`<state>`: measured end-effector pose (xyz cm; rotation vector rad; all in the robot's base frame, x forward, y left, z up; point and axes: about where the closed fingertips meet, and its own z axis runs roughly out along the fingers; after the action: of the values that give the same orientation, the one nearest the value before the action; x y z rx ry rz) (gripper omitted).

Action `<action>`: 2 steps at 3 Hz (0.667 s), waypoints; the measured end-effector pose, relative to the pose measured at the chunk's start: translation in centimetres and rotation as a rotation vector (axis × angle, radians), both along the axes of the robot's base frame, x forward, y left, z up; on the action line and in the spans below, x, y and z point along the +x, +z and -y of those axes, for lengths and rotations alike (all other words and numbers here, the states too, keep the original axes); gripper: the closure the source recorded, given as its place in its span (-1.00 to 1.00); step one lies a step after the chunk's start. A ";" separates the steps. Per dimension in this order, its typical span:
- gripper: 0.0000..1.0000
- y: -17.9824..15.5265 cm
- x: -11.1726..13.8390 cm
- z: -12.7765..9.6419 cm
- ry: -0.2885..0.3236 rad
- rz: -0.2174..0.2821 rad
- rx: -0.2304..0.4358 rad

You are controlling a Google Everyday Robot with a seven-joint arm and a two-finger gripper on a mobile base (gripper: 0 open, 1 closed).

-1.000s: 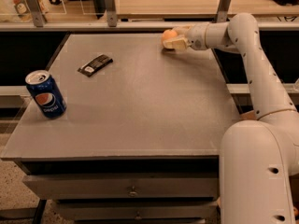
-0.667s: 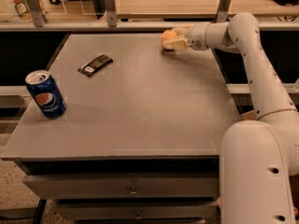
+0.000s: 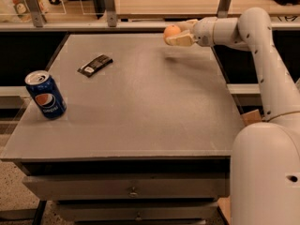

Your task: Pick orange

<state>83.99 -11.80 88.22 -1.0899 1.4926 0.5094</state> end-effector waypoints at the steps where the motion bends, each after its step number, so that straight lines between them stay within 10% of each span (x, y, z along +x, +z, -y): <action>1: 0.58 2.6 -1.5 0.7 0.011 0.049 -0.006; 2: 0.93 4.6 -2.9 1.0 0.026 0.085 -0.006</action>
Offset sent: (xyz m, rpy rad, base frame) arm -0.0512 -0.0219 0.0718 -0.0066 -0.1345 0.0324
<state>81.12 -12.84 92.83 -1.1231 1.4079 0.4712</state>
